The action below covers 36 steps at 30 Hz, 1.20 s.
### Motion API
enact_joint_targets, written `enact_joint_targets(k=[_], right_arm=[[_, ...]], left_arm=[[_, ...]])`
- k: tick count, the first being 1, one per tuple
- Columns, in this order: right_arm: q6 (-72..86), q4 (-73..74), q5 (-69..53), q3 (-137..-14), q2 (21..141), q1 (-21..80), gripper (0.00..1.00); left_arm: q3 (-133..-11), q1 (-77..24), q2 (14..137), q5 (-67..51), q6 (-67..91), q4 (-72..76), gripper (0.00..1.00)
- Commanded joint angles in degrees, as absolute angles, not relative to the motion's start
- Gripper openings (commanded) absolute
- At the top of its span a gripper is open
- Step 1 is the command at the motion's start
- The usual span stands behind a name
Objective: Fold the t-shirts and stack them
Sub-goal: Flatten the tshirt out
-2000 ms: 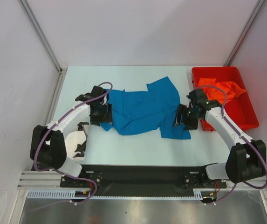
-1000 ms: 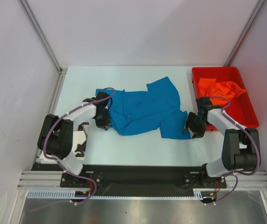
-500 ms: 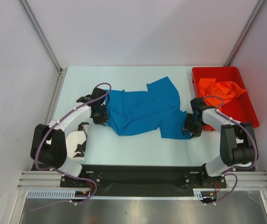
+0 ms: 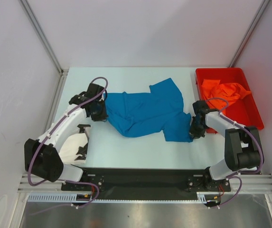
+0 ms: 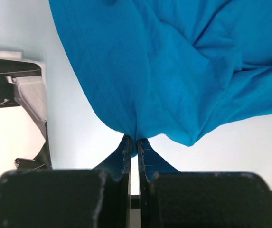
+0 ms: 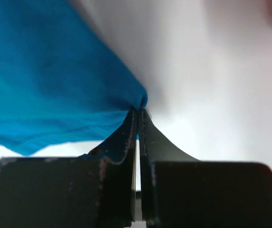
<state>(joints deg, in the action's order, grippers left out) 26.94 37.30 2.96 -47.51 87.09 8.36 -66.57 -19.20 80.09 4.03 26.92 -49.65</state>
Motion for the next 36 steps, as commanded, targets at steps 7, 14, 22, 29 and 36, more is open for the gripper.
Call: enact_joint_targets(k=[7, 14, 22, 29, 36], right_arm=[[28.39, 55.36, 3.43, -68.71, 70.06, 9.84, 0.00], [29.27, 66.44, 0.70, -78.31, 58.11, 9.84, 0.00], [30.06, 65.66, 1.67, -91.11, 52.29, 9.32, 0.00], [32.17, 64.86, 4.83, -93.17, 52.73, 9.32, 0.00], [31.91, 65.13, 6.24, -89.39, 53.00, 9.40, 0.00]], left_arm=[[-72.60, -18.72, 75.06, 5.02, 22.86, -55.02, 0.07], [-65.57, -18.72, 68.92, 6.85, 21.45, -56.51, 0.08], [-55.91, -18.63, 60.30, 4.32, 21.80, -56.34, 0.19], [-49.93, -18.63, 60.46, -2.37, 25.92, -53.53, 0.39], [-44.14, -19.68, 62.23, -11.32, 31.63, -48.88, 0.53]])
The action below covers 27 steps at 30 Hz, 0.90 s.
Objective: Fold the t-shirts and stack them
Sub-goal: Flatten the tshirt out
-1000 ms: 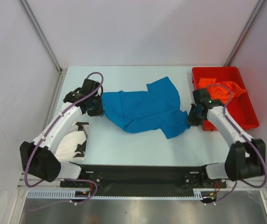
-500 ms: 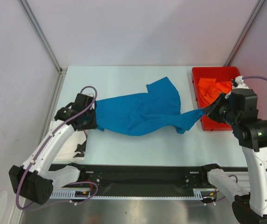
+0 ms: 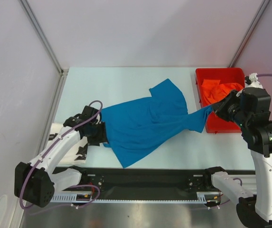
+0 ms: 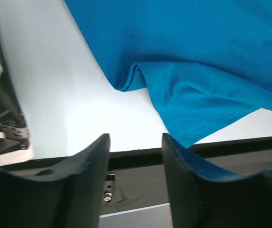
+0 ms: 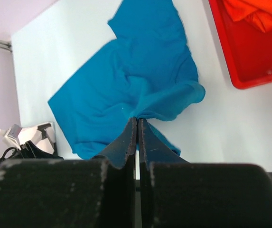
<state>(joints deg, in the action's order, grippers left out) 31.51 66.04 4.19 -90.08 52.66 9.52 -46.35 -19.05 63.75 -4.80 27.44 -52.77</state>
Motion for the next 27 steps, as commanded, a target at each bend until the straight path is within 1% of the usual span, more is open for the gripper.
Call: enact_joint_targets(k=[1, 3, 4, 6, 8, 10, 12, 13, 14, 17, 20, 21, 25, 27], right_arm=[[31.82, 65.30, 6.07, -89.12, 53.35, 9.32, 0.00], [31.55, 65.65, 5.36, -88.68, 54.48, 9.32, 0.00], [31.55, 65.57, 4.49, -88.51, 54.67, 9.23, 0.00], [31.64, 64.95, 4.13, -87.81, 54.49, 9.40, 0.00], [31.64, 64.42, 4.04, -87.72, 54.40, 9.32, 0.00], [31.38, 65.03, 3.96, -87.80, 54.32, 9.32, 0.00], [31.38, 65.21, 3.69, -87.37, 54.05, 9.32, 0.00], [31.29, 65.21, 3.34, -87.28, 53.62, 9.23, 0.00], [31.29, 65.30, 3.25, -86.93, 53.44, 9.23, 0.00], [31.38, 65.57, 2.81, -85.96, 52.48, 9.23, 0.00], [31.64, 65.48, 2.20, -84.82, 51.68, 9.23, 0.00], [31.64, 65.83, 2.20, -84.90, 51.59, 9.23, 0.00], [31.47, 66.36, 1.58, -85.60, 51.42, 9.23, 0.00], [31.20, 66.71, 1.76, -85.96, 51.33, 9.23, 0.00]], left_arm=[[-43.95, -23.08, 61.53, -10.64, 32.34, -48.43, 0.50], [-45.08, -29.15, 60.12, -5.92, 34.35, -47.46, 0.49], [-45.35, -35.18, 60.38, -4.50, 35.15, -47.20, 0.49], [-45.18, -39.18, 62.92, -3.70, 36.82, -46.58, 0.49], [-45.00, -44.19, 66.51, -2.47, 37.61, -46.58, 0.45], [-44.56, -48.75, 68.98, -2.37, 39.02, -46.14, 0.45], [-44.82, -52.10, 72.84, -2.37, 40.94, -45.44, 0.47], [-45.17, -55.77, 74.08, -1.24, 41.65, -45.35, 0.50], [-45.44, -57.29, 75.05, -0.36, 43.05, -45.26, 0.57], [-44.56, -60.20, 77.78, -0.18, 44.82, -42.29, 0.61], [-43.42, -60.56, 81.11, -0.18, 44.91, -39.74, 0.60], [-43.59, -60.47, 81.73, 1.65, 44.74, -39.55, 0.60], [-43.59, -60.47, 84.72, 2.81, 44.65, -37.98, 0.51], [-43.59, -60.56, 85.78, 2.38, 44.74, -37.62, 0.49]])
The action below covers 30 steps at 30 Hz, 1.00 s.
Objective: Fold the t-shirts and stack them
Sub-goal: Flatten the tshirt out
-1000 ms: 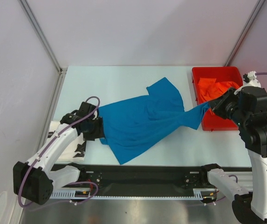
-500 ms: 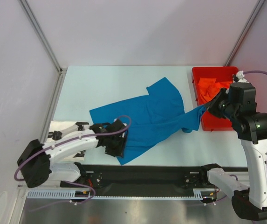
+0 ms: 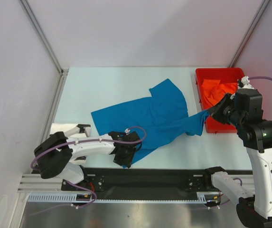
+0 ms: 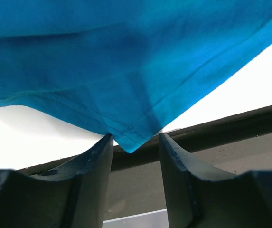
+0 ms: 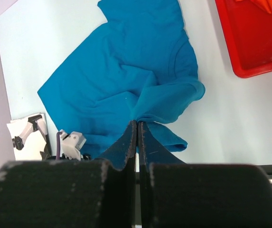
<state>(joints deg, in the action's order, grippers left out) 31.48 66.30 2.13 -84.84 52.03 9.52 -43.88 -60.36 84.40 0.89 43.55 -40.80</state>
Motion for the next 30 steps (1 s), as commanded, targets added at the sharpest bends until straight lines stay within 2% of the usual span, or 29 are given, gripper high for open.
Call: enact_joint_targets(k=[1, 6, 7, 10, 14, 20, 24, 30], right_arm=[[31.11, 66.71, 2.02, -85.96, 51.42, 9.23, 0.00], [30.32, 66.45, 2.28, -85.96, 51.59, 9.23, 0.00], [30.24, 66.36, 2.20, -85.96, 51.59, 9.23, 0.00], [29.80, 66.18, 2.28, -86.31, 52.47, 9.32, 0.00], [28.83, 66.09, 2.81, -87.01, 53.79, 9.14, 0.00], [25.67, 64.26, 3.87, -91.31, 58.44, 8.18, 0.00], [25.31, 59.34, 2.21, -92.19, 61.25, 6.51, 0.00], [28.12, 53.53, -3.59, -97.54, 69.68, 3.43, 0.00]], left_arm=[[-43.59, -60.56, 86.30, 2.29, 44.82, -37.70, 0.48], [-43.33, -60.47, 87.45, 3.95, 45.00, -38.40, 0.37], [-43.59, -60.47, 87.45, 4.48, 45.00, -39.19, 0.25], [-46.48, -60.47, 86.40, 8.15, 44.91, -44.18, 0.00], [-53.25, -59.59, 79.38, 14.40, 44.74, -52.72, 0.00], [-66.85, -48.99, 67.07, 17.14, 40.00, -61.52, 0.00], [-75.74, -41.85, 64.95, 18.54, 34.29, -63.46, 0.00], [-90.68, -32.45, 68.28, 22.41, 25.06, -60.91, 0.00]])
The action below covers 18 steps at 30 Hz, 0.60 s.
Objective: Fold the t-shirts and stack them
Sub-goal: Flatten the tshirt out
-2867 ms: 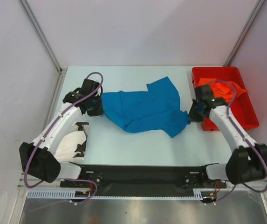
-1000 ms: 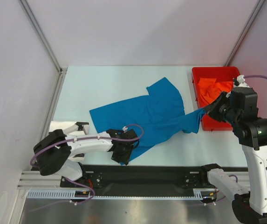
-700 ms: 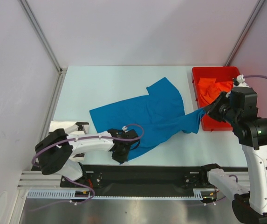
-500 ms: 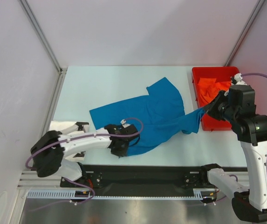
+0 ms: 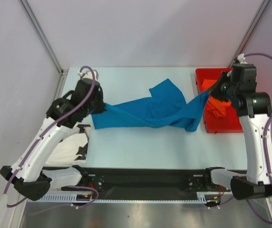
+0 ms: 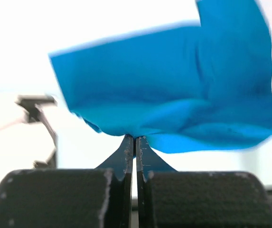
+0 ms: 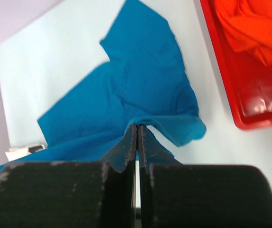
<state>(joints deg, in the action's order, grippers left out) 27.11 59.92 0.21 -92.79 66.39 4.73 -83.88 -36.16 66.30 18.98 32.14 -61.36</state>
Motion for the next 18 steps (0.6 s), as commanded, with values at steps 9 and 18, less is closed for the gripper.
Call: enact_joint_targets(k=[9, 18], right_arm=[[28.12, 44.04, -4.57, -102.65, 76.73, 1.85, 0.00], [31.03, 39.64, -4.84, -111.45, 71.12, 1.49, 0.00]], left_arm=[[-111.96, -21.01, 78.03, 20.92, 20.48, -57.05, 0.00], [-129.90, -20.65, 81.22, 14.86, 19.96, -55.64, 0.00]])
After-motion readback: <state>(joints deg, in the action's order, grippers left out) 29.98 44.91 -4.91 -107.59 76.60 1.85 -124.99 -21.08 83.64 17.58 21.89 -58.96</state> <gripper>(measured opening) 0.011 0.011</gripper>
